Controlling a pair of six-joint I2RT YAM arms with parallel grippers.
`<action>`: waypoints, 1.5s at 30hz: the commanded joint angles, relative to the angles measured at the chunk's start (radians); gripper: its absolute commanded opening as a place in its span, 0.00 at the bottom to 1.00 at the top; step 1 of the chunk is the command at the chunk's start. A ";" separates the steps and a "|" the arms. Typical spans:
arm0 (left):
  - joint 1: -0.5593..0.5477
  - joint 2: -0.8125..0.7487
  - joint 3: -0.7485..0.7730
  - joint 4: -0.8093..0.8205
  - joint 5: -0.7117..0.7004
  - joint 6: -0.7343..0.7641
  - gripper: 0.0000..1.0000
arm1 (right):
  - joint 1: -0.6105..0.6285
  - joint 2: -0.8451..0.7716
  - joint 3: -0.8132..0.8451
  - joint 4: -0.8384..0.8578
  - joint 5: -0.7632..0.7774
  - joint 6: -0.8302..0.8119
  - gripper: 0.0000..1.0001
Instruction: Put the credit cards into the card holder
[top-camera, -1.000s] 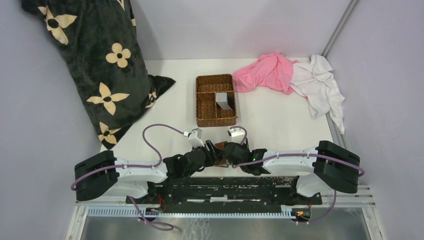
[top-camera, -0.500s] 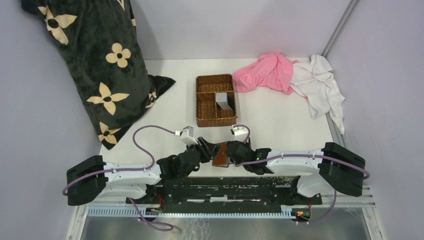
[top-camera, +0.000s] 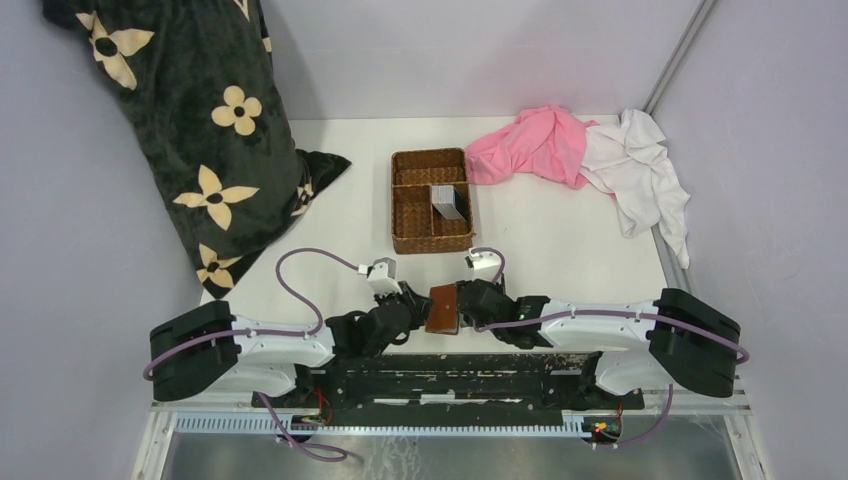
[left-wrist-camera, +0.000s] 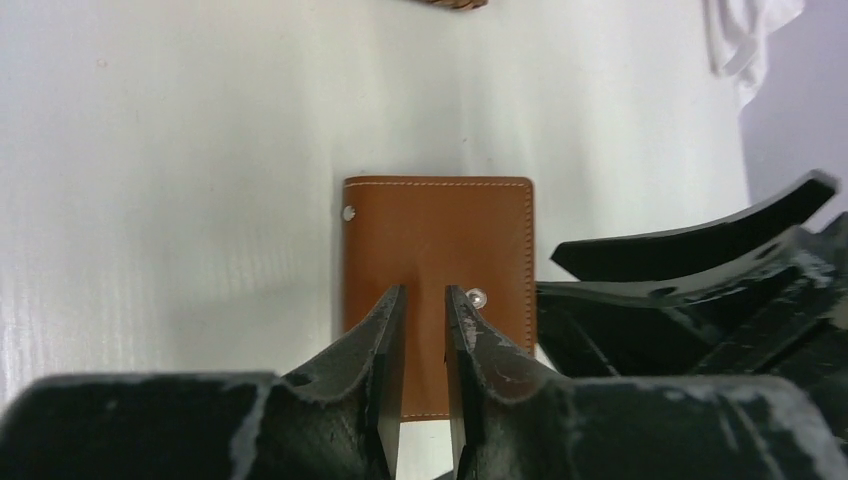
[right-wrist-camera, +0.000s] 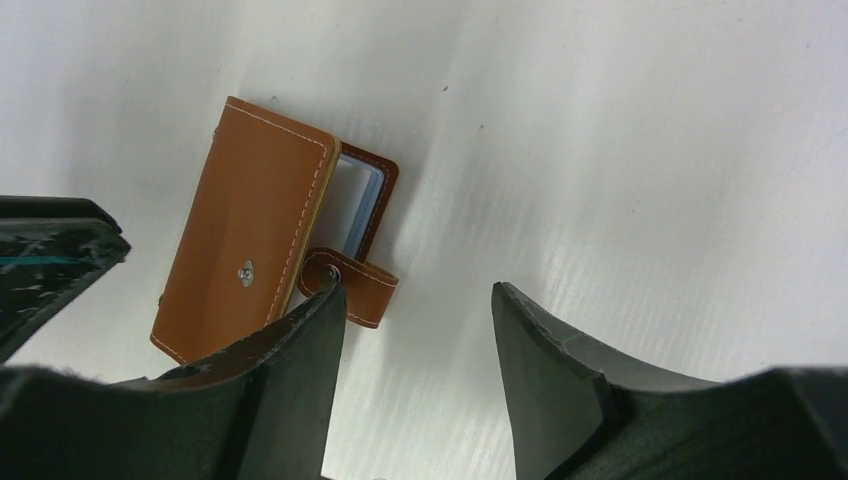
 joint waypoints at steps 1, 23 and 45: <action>-0.002 0.066 0.050 -0.002 -0.010 0.069 0.27 | -0.016 -0.007 -0.004 0.005 0.003 -0.012 0.62; -0.003 0.355 0.231 -0.168 0.062 0.023 0.27 | -0.135 0.032 -0.058 0.045 -0.060 0.004 0.62; -0.002 0.219 0.144 -0.206 0.005 -0.097 0.36 | -0.072 -0.234 -0.154 -0.066 -0.089 0.068 0.62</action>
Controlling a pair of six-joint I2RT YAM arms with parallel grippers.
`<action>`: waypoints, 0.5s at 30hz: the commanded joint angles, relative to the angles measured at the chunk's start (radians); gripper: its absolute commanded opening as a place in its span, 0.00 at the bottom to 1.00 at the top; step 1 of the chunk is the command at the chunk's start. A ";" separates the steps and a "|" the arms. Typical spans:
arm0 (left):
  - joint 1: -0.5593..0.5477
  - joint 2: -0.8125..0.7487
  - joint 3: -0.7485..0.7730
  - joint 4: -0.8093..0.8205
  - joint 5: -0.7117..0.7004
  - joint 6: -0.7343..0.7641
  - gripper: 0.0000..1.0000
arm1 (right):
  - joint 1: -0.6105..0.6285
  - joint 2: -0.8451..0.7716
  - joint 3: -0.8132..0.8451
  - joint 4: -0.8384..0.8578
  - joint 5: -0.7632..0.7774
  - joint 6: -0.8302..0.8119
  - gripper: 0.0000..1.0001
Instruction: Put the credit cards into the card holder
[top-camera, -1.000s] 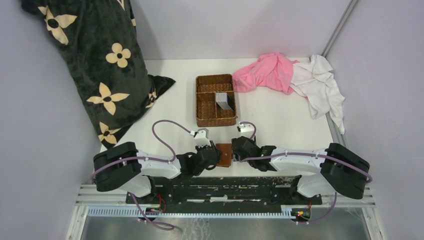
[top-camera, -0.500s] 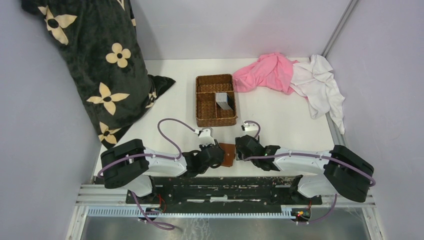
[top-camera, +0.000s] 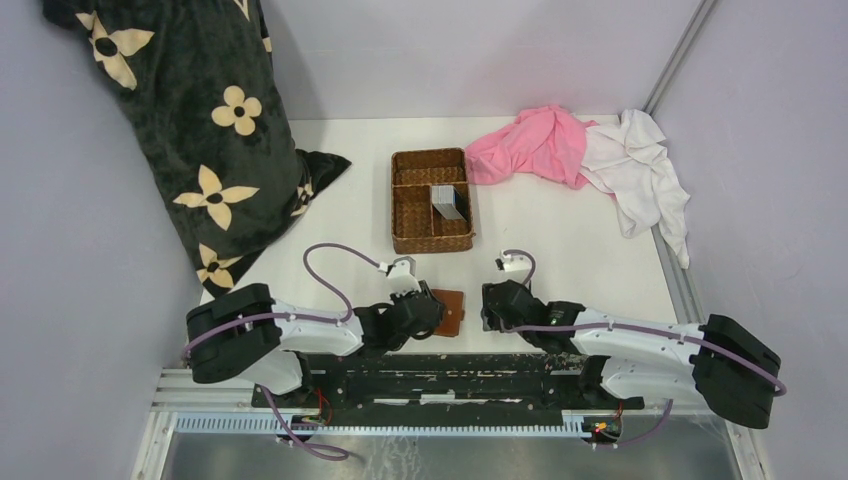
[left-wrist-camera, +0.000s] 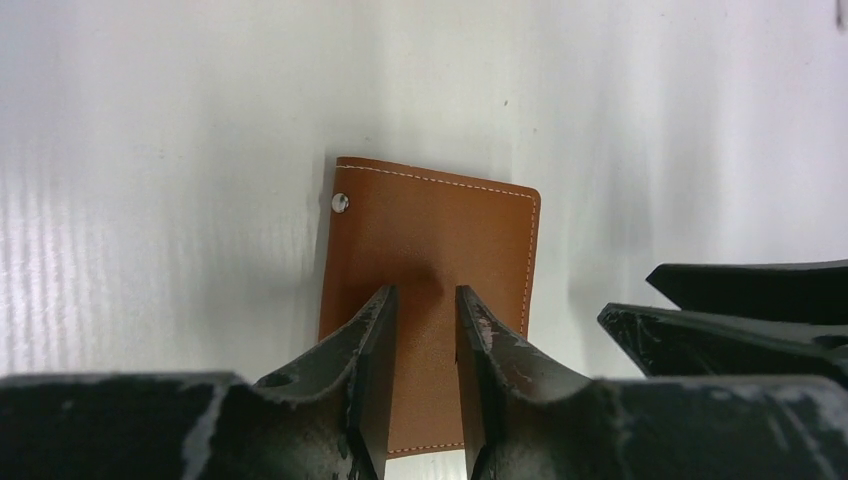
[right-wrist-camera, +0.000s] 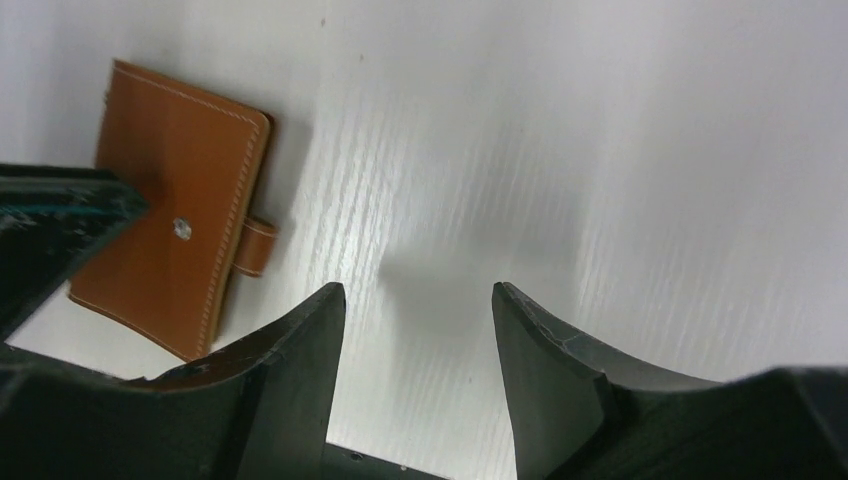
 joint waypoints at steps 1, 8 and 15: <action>-0.003 -0.057 -0.029 -0.088 -0.045 -0.028 0.37 | 0.045 0.007 -0.024 0.035 0.009 0.047 0.62; -0.002 -0.080 -0.035 -0.114 -0.058 -0.044 0.38 | 0.079 0.044 -0.033 0.091 0.003 0.043 0.63; -0.002 -0.066 -0.056 -0.097 -0.061 -0.055 0.38 | 0.092 0.052 -0.051 0.132 0.022 0.026 0.62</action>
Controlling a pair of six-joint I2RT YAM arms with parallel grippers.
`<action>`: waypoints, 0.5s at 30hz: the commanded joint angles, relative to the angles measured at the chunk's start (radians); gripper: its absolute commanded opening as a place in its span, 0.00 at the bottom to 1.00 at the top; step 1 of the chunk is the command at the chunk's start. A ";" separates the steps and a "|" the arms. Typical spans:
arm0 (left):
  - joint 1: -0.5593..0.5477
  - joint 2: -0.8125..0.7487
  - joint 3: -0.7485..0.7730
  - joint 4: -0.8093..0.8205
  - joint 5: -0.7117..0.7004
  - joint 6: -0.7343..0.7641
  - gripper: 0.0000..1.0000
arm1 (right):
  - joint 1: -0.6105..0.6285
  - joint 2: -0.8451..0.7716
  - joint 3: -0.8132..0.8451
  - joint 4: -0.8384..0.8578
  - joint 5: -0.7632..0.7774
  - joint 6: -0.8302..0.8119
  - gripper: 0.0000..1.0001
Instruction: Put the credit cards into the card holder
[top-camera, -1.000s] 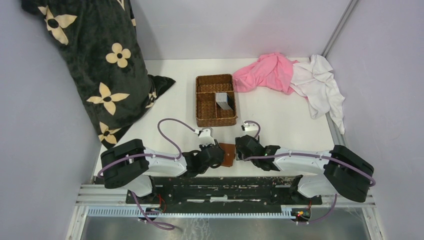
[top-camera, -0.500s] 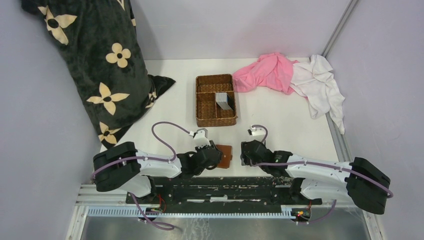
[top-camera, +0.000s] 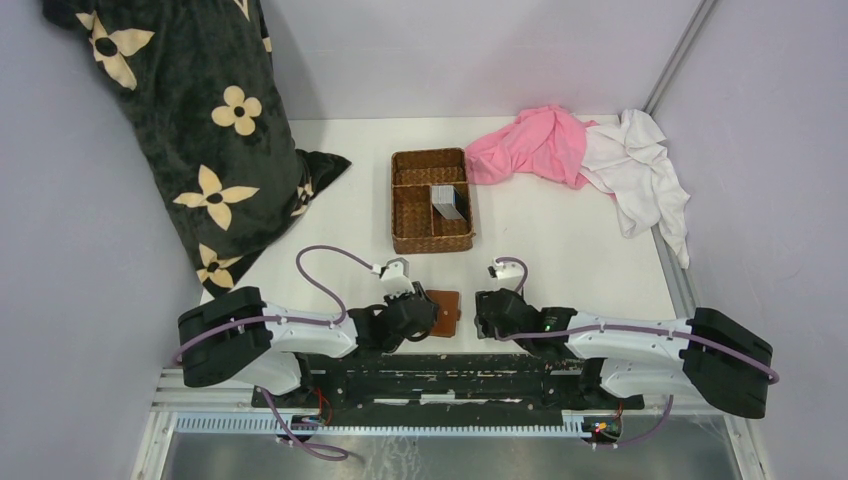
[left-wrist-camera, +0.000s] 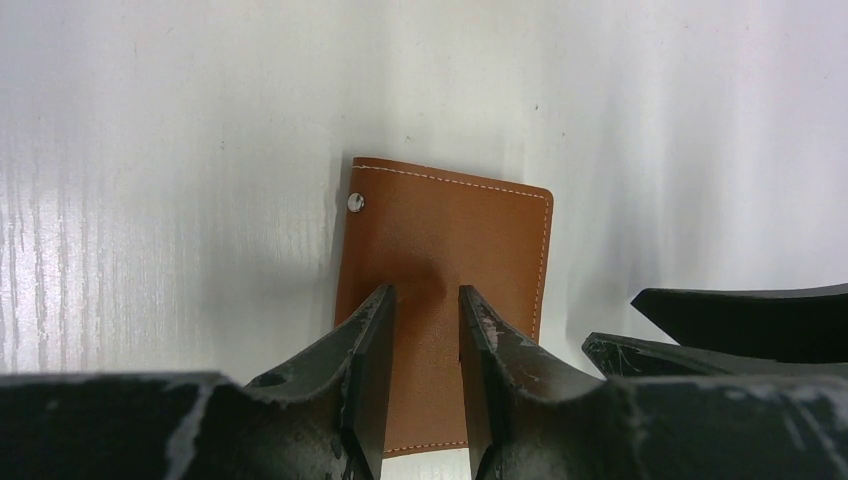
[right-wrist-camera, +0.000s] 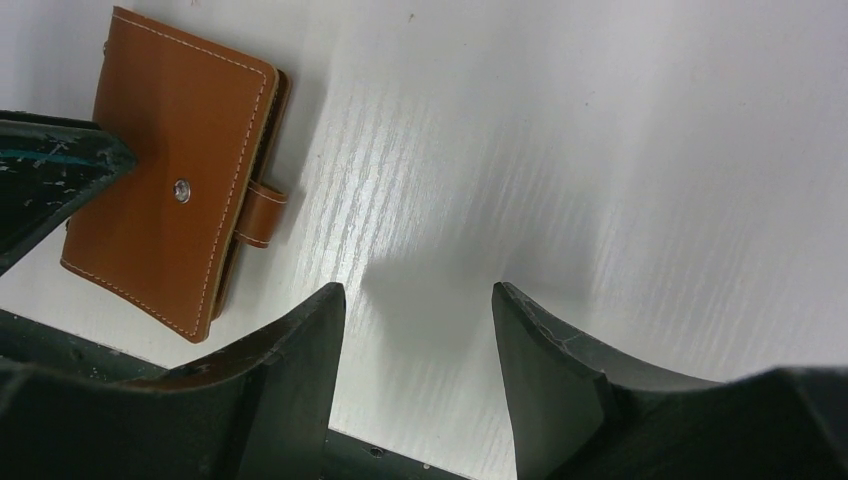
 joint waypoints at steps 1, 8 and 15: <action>-0.002 0.002 -0.025 -0.030 -0.034 -0.033 0.38 | 0.013 -0.002 -0.021 0.077 0.024 -0.004 0.62; -0.002 -0.023 -0.038 -0.032 -0.042 -0.037 0.37 | 0.029 0.023 -0.009 0.118 0.005 -0.009 0.63; -0.002 -0.113 -0.061 -0.046 -0.065 -0.039 0.39 | 0.047 0.097 0.023 0.163 -0.015 -0.020 0.62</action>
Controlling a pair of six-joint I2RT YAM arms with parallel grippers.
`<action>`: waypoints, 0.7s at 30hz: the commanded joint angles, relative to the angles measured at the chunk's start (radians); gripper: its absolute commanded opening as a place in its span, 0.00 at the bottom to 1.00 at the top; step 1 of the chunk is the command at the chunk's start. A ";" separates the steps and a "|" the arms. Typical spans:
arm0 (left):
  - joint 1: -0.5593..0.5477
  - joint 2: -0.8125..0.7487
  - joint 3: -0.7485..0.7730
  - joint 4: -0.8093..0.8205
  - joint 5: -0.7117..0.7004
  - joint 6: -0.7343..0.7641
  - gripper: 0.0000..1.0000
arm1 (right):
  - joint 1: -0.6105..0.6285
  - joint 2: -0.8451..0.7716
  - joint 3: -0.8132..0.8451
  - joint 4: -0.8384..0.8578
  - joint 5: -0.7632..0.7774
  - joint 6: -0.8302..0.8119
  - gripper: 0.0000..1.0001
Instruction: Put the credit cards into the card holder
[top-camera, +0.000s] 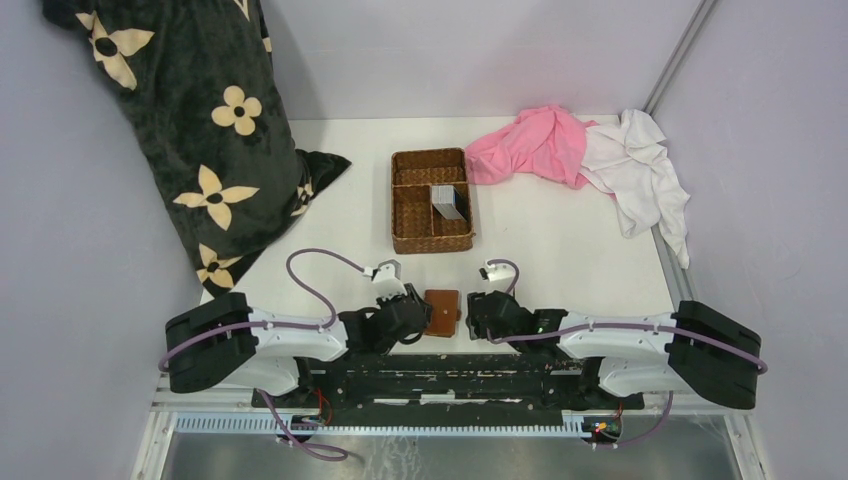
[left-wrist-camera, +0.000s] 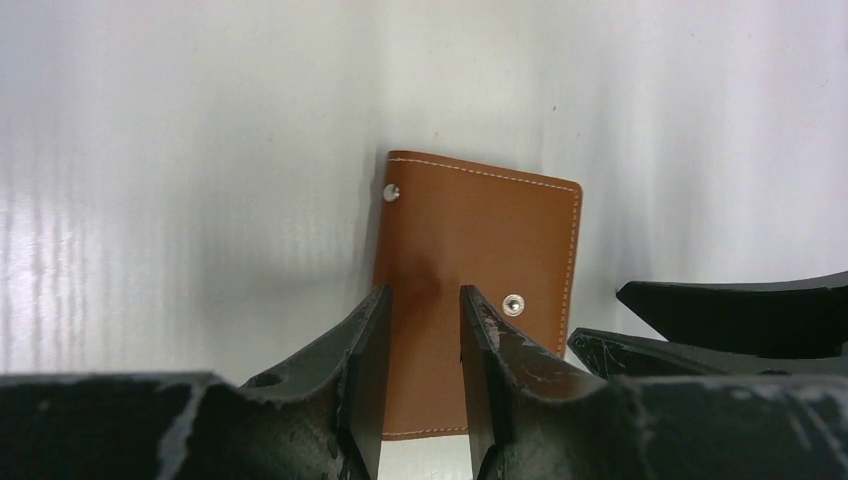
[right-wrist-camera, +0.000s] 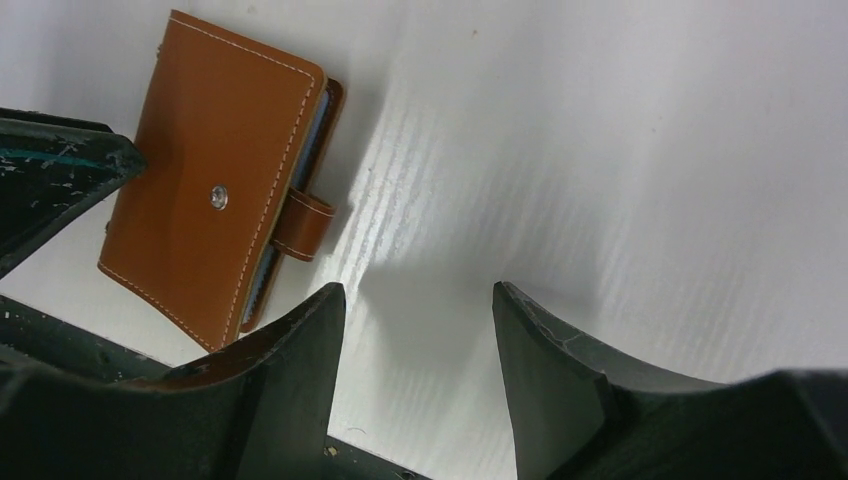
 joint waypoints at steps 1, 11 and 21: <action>-0.002 -0.070 -0.020 -0.047 -0.057 -0.026 0.40 | 0.015 0.050 0.036 0.065 -0.022 -0.010 0.62; -0.002 -0.109 -0.060 -0.046 -0.075 -0.033 0.43 | 0.028 0.124 0.076 0.105 -0.045 -0.034 0.62; -0.002 -0.033 -0.074 -0.013 -0.060 -0.038 0.43 | 0.048 0.198 0.097 0.154 -0.029 -0.052 0.62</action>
